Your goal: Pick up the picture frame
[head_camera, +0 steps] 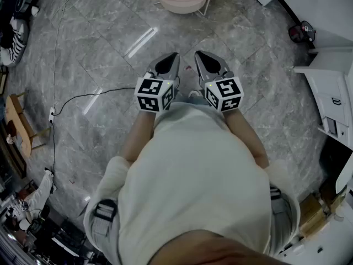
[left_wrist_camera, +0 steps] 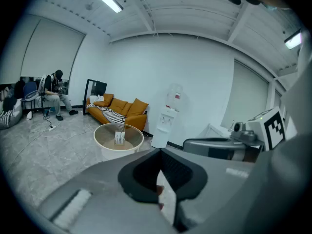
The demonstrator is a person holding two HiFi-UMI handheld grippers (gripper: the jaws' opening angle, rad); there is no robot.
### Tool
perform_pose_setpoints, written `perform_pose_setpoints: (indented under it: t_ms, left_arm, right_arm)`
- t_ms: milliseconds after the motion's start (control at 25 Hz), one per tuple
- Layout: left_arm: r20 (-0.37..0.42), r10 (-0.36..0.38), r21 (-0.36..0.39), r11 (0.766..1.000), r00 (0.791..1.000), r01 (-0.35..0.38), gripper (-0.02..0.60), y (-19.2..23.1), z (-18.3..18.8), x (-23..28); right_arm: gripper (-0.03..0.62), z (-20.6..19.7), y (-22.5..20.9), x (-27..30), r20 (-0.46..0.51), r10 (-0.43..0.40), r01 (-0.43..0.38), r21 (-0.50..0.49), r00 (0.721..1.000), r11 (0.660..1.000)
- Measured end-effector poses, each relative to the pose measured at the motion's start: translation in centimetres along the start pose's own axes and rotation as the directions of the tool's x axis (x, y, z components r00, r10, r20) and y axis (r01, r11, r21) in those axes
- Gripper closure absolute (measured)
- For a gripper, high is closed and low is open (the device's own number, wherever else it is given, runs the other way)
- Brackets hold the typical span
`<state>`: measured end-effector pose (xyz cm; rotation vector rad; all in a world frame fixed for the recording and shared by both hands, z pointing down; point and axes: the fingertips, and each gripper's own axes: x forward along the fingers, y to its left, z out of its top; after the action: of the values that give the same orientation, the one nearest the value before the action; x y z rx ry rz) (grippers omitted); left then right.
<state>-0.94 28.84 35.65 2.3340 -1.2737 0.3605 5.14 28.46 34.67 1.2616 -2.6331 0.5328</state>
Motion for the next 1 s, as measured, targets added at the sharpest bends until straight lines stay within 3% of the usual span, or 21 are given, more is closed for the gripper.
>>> perform_pose_setpoints:
  t_ms: [480,600,760,1000]
  left_arm:
    - [0.065,-0.001,0.055,0.998,0.998,-0.002,0.581,-1.6,1.8,0.4]
    - [0.074,0.009,0.031,0.999,0.997,-0.011,0.581,-1.5,2.0,0.9]
    - [0.069,0.028,-0.011,1.000,0.997,-0.027,0.581,-1.2,1.7,1.4]
    - [0.057,0.055,-0.043,0.998,0.997,-0.053,0.581,-0.4,1.2,1.8]
  right_arm:
    - [0.595,1.4,0.3,0.0,0.009,0.041,-0.040,-0.100,0.999,0.994]
    - [0.595,1.9,-0.4,-0.1,0.029,0.039,-0.035,-0.131,0.999,0.991]
    - [0.594,2.5,-1.7,-0.2,0.060,0.034,-0.030,-0.067,0.998,0.997]
    - [0.594,1.8,-2.8,0.5,0.012,-0.002,0.003,-0.081,1.000,0.997]
